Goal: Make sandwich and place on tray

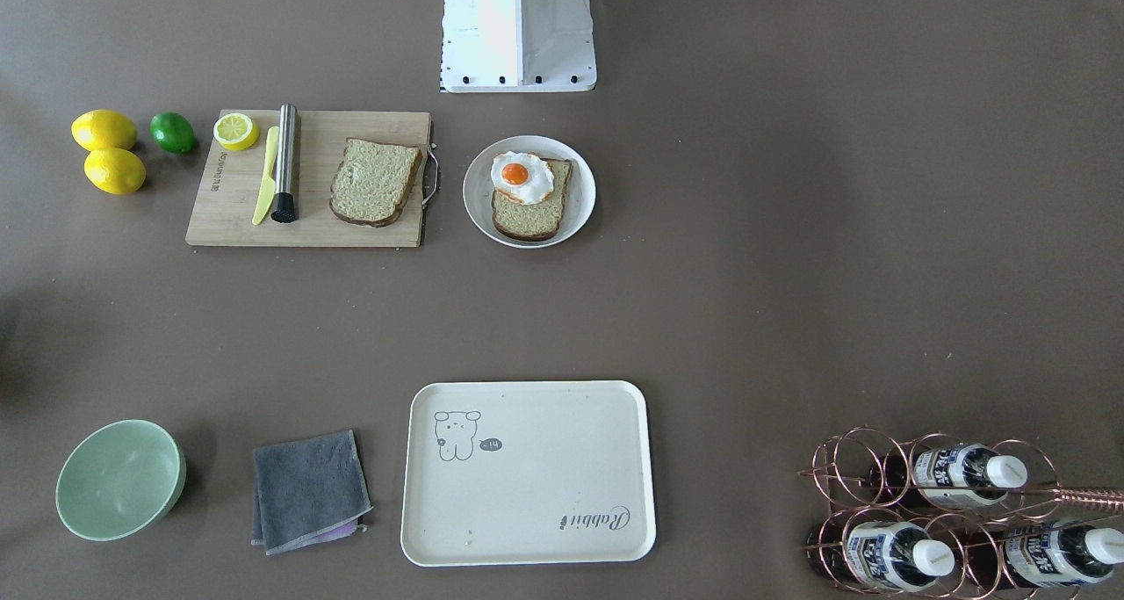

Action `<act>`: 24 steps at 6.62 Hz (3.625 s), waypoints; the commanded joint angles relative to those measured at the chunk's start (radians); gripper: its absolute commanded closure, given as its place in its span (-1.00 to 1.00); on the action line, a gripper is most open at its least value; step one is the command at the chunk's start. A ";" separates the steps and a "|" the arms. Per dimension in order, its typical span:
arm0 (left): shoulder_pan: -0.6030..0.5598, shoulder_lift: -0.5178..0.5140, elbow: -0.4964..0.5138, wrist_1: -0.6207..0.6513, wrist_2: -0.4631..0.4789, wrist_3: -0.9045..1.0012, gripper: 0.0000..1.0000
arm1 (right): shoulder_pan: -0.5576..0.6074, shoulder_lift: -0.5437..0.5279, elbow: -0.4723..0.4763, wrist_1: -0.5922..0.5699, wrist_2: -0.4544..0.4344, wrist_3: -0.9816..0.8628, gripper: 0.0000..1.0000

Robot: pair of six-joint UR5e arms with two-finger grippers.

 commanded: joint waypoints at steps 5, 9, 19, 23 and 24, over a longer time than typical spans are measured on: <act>0.009 -0.020 -0.004 0.001 0.000 -0.002 -0.96 | -0.003 0.000 -0.002 -0.002 0.000 0.000 -1.00; 0.011 -0.026 -0.001 -0.002 0.001 0.000 -0.96 | -0.008 0.003 -0.010 0.000 0.000 0.000 -1.00; 0.012 -0.026 -0.008 0.000 0.000 0.002 -0.96 | -0.008 0.000 -0.006 -0.002 0.000 0.000 -1.00; 0.014 -0.026 -0.010 0.000 0.000 0.002 -0.96 | -0.008 -0.001 -0.009 -0.002 0.000 0.000 -1.00; 0.041 -0.029 -0.016 0.001 -0.002 0.000 -0.96 | -0.008 -0.003 -0.007 -0.002 0.000 0.000 -1.00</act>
